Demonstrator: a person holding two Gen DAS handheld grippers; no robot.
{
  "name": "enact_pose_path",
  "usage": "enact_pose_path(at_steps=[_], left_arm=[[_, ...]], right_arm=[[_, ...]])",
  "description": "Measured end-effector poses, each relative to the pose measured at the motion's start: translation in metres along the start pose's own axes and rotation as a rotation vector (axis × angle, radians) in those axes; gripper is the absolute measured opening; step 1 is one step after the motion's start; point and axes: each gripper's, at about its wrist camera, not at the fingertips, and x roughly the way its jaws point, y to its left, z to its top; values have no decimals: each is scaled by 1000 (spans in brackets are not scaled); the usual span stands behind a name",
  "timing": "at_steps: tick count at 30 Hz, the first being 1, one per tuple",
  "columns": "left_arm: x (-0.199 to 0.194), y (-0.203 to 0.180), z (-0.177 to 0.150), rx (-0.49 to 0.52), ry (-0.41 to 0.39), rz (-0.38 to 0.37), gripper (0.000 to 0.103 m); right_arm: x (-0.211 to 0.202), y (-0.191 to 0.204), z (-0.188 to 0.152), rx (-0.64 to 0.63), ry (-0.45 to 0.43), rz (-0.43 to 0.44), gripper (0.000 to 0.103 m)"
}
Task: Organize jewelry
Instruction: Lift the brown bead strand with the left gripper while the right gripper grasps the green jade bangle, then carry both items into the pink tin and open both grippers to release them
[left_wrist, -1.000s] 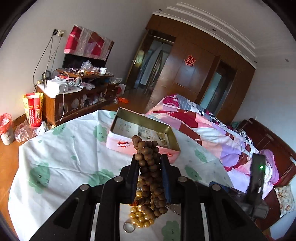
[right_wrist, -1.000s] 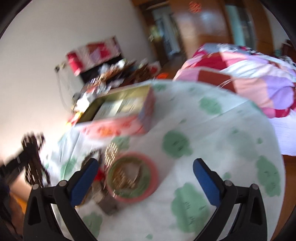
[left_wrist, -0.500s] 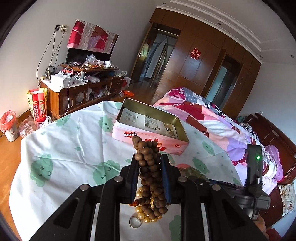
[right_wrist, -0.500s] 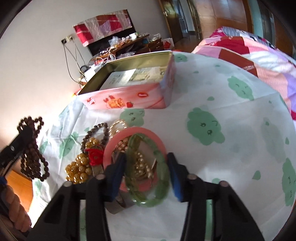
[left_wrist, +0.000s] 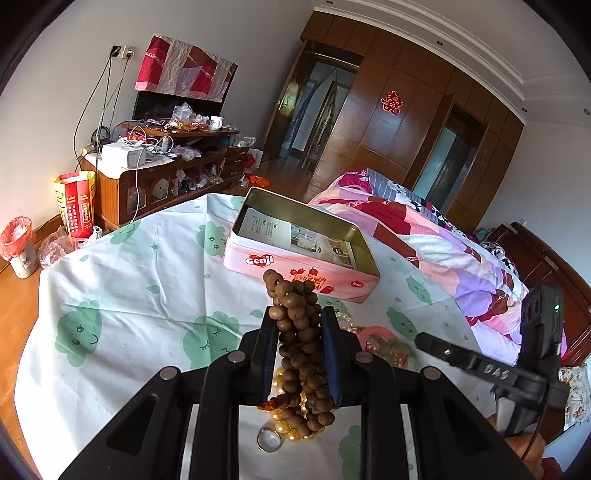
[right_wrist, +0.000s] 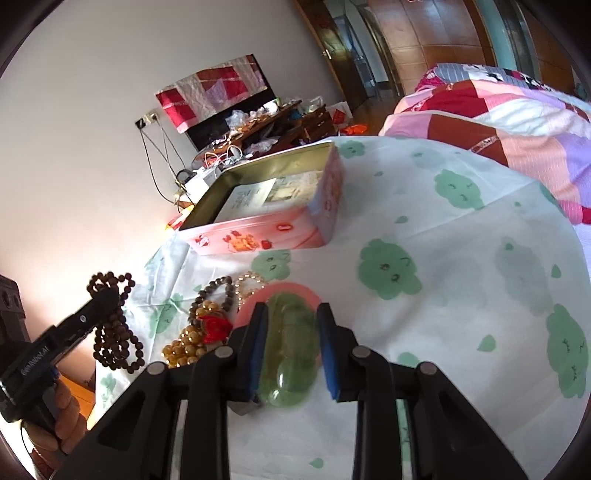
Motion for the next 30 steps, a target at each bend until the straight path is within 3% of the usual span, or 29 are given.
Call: enact_pose_path(at_steps=[3,5,9,10,11,13,16,18,19,21,22,30], left_arm=[[1,0,-1,-1,4,0,23],[1,-1,-1,1,7,0,23],[1,-1,-3,10,9,8,23],[1,-2,-3,10,10,8,23],[1,-1,-4,8,10,8,23],[1,-2,-4,6,9,9,23],[2,0,-4,-1,11,11,23],[3,-1,-4,-4,15,10,23],[3,-1,-4,-3,16,11,23],[3,-2,-5,4,16,13,23],[2,-3,-5,5,15,13,23],[3,0,-3,-8,13,11,23]], right_arm=[[-9,-8,3,27,-13,5,29],[-13,-8,4,-8,-24,-55,18],[-15,-8,2,-17,-10,-52,19],[-15,-9,0,-11,-4,-49,25],[-13,-10,-1,-5,8,-50,43],[-10,-12,-6,4,31,-61,65],[-9,-11,-13,-13,40,-66,65],[-1,-8,-16,-45,84,-102,60],[3,-7,-17,-52,105,-103,47],[8,-5,-19,-68,132,-112,35],[6,-4,-19,-72,124,-113,12],[-30,7,-9,-120,-4,-129,11]])
